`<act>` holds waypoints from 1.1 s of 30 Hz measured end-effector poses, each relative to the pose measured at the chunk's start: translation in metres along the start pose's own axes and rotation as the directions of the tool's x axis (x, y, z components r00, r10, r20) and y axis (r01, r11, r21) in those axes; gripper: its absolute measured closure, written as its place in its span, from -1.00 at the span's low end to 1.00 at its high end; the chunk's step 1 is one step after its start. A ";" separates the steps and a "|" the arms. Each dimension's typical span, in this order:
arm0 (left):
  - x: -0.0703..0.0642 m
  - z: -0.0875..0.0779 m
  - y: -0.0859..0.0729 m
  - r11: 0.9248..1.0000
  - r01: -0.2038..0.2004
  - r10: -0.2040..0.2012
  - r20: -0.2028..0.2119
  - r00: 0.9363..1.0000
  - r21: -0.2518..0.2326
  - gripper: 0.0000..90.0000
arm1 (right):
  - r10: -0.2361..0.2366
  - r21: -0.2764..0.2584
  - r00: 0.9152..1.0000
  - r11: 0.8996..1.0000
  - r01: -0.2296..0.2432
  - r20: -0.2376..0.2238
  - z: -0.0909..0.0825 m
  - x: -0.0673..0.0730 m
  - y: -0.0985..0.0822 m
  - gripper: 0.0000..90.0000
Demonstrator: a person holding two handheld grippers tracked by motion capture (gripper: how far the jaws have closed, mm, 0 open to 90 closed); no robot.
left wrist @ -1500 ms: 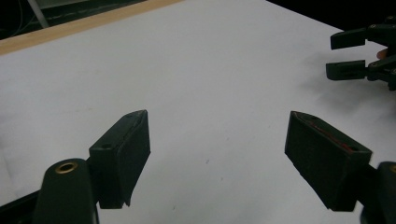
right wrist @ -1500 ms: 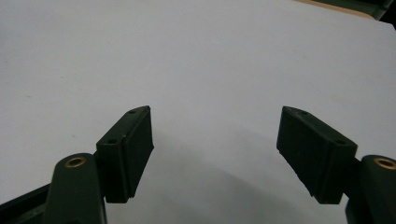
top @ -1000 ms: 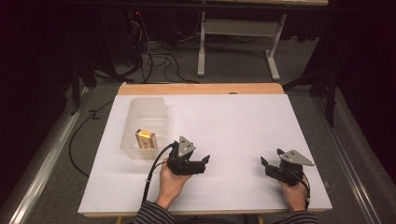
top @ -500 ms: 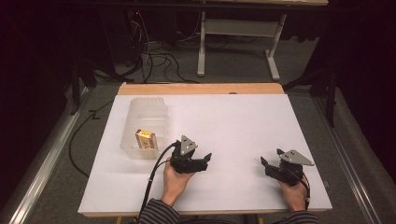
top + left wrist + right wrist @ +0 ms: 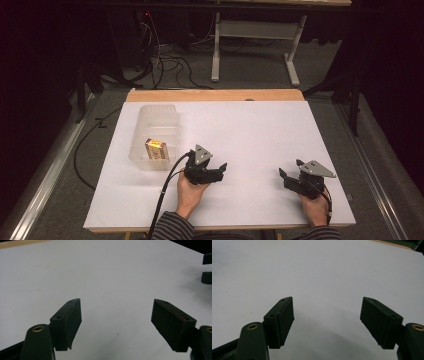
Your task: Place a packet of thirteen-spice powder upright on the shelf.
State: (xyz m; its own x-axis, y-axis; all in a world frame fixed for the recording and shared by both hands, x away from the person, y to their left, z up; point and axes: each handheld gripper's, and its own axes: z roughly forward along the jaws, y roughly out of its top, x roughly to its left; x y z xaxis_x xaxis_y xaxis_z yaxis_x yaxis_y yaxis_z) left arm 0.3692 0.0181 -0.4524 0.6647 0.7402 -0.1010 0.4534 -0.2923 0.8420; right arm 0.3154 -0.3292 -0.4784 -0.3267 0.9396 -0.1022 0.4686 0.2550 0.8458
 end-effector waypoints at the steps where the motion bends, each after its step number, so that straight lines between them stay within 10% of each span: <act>1: 0.000 0.001 0.000 1.000 -0.001 0.001 -0.001 1.000 0.000 -0.45 | 0.000 0.000 1.000 1.000 0.000 0.000 0.000 0.000 0.000 -0.40; 33: 0.003 0.021 -0.021 1.000 -0.006 0.004 -0.079 0.997 -0.024 -0.43 | -0.002 0.008 1.000 1.000 0.002 0.001 0.000 0.001 0.000 -0.39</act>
State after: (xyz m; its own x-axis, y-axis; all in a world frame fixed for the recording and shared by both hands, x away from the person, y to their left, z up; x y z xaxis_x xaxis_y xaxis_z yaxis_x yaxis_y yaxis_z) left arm 0.3744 0.0137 -0.4812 0.6176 0.7846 -0.0557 0.4349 -0.2816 0.8553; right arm 0.3156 -0.3282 -0.4785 -0.3271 0.9393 -0.1039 0.4745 0.2583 0.8415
